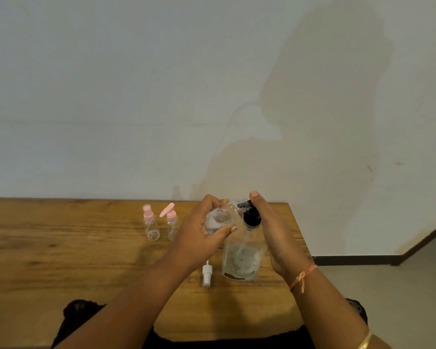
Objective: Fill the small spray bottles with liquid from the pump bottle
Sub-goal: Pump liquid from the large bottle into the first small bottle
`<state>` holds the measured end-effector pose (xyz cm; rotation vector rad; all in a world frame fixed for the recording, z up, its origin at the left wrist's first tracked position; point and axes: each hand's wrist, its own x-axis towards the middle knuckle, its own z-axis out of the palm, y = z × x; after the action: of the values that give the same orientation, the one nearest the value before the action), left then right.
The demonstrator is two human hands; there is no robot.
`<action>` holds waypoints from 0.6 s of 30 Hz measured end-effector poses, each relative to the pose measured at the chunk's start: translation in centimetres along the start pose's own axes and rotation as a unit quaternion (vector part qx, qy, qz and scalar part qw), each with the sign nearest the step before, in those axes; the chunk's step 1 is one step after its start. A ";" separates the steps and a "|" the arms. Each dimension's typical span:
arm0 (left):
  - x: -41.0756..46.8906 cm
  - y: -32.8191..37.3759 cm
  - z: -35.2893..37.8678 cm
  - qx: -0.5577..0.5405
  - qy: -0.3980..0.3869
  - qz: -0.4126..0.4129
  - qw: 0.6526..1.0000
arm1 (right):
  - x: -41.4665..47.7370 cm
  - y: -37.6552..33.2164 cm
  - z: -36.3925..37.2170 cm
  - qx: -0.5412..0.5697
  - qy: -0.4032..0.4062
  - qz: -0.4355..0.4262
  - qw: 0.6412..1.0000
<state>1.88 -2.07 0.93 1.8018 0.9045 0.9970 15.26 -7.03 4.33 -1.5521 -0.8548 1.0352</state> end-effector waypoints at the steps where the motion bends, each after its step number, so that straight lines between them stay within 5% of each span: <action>1: 0.0 0.0 0.0 0.001 0.005 0.004 1.000 | -0.1 0.0 0.1 -0.001 0.003 -0.006 1.000; 18: -0.2 -0.1 0.0 0.006 -0.001 -0.004 1.000 | 0.4 0.0 0.2 -0.009 0.011 0.006 1.000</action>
<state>1.80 -2.23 0.82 1.8081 0.9170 0.9868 15.21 -6.63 4.23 -1.5831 -0.8430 1.0206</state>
